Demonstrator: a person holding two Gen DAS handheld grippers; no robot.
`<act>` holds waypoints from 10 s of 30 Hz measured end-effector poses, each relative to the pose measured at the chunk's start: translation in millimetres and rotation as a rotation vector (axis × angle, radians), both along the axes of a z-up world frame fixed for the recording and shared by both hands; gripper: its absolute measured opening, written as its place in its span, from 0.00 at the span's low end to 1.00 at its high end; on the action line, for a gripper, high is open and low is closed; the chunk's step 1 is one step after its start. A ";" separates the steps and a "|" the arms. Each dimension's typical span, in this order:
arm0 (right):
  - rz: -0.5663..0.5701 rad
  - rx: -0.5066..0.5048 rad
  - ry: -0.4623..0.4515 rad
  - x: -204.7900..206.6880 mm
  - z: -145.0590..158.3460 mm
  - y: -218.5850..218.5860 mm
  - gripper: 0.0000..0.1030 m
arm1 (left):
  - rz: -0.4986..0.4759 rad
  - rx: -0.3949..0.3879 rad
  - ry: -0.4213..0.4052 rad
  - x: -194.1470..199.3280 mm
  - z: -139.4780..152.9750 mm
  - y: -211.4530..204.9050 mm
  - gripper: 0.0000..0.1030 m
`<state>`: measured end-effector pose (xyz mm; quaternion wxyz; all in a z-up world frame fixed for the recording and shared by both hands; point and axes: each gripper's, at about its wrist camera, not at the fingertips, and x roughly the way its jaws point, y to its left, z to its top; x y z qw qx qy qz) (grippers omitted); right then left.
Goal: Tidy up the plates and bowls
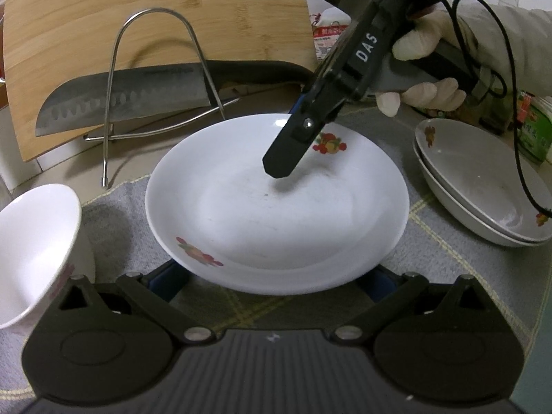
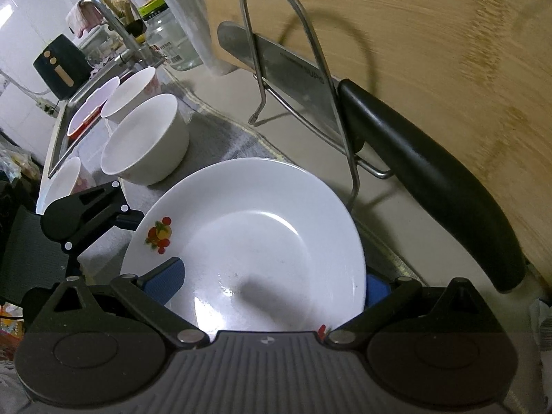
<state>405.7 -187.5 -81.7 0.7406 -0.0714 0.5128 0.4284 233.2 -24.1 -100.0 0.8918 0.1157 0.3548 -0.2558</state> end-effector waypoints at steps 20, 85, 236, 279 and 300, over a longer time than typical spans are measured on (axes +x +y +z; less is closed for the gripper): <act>0.005 -0.035 -0.016 -2.8 0.2 5.9 1.00 | -0.012 0.020 0.003 2.6 0.6 -4.1 0.99; 0.000 -0.011 -0.067 -85.9 41.0 18.6 1.00 | 0.000 0.006 0.016 -69.6 38.1 2.5 0.99; -0.474 -0.057 -0.069 -183.6 42.7 -190.8 1.00 | -0.500 0.221 0.268 -38.5 30.3 -176.9 0.99; -0.486 -0.113 -0.094 -190.0 50.7 -188.1 1.00 | -0.552 0.255 0.244 -38.5 33.7 -172.6 0.99; -0.489 -0.127 -0.119 -199.9 56.5 -188.6 1.00 | -0.550 0.267 0.200 -49.9 41.4 -169.1 0.99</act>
